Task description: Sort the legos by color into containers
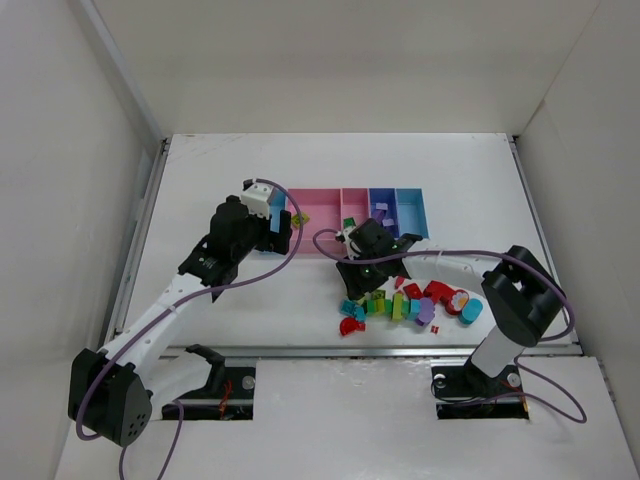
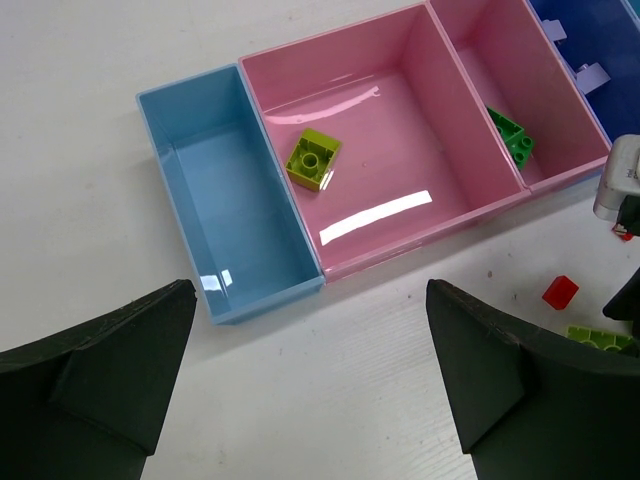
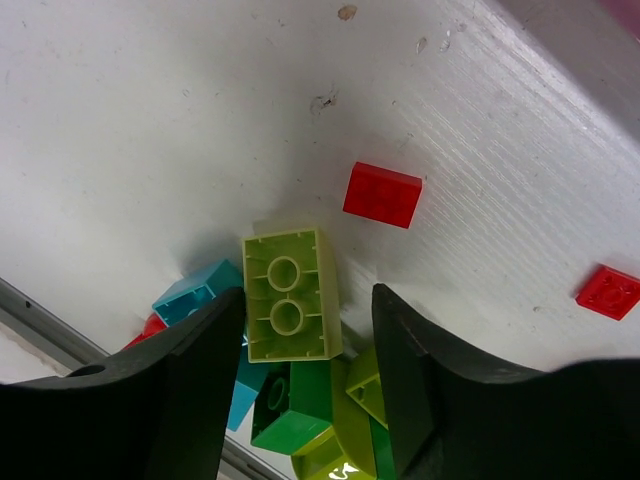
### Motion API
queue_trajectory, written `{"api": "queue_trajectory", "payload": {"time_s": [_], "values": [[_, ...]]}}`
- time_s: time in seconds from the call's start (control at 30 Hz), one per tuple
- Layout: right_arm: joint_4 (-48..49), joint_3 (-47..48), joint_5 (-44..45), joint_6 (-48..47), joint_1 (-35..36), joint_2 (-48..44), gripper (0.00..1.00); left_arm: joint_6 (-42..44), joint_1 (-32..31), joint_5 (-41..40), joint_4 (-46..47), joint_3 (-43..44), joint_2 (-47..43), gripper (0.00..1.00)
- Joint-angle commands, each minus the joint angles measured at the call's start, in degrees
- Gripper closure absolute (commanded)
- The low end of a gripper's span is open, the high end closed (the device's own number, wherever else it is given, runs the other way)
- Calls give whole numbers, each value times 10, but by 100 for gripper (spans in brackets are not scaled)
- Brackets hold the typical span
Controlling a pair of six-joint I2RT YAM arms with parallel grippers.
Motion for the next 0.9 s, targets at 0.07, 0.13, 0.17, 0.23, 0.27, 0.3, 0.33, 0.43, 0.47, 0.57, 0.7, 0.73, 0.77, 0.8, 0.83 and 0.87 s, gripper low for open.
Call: {"api": "queue_trajectory", "payload": {"time_s": [0.07,0.13,0.17,0.23,0.27,0.3,0.33,0.43,0.47,0.57,0.7,0.73,0.77,0.8,0.83,0.87], "values": [[6,2,-26,-9,6,-18,42,3,-1,1,20,-4,-14,1],[6,-3,-32,-9,6,-18,40,3,-1,1,20,-4,-14,1],[6,-3,-32,-9,6,-18,38,3,-1,1,20,-4,-14,1],[6,-9,-32,-9,6,-18,38,3,-1,1,20,-4,-14,1],[6,-9,-32,-9,6,-18,38,3,-1,1,20,-4,-14,1],[1,-9,-32,-9,6,-18,38,3,-1,1,20,-4,-14,1],[1,-15,-32,-9,6,-18,38,3,-1,1,20,-4,-14,1],[1,-15,-32,-9,6,-13,43,3,-1,1,20,-4,-14,1],[6,-15,-32,-9,6,-13,48,3,-1,1,20,-4,-14,1],[6,-9,-32,-9,6,-13,52,3,-1,6,20,-4,-14,1],[6,4,-27,-9,6,-13,64,3,-1,6,20,-4,-14,1],[6,4,-27,-9,6,-13,68,3,-1,6,20,-4,-14,1],[1,13,-27,-9,6,-13,73,3,-1,6,20,-4,-14,1],[-5,25,-33,-9,6,-26,79,3,-1,6,20,-4,-14,1],[-5,32,-33,-16,6,-31,88,3,-1,6,20,-4,-14,1],[-5,37,-41,-16,6,-40,92,3,-1,6,20,-4,-14,3]]}}
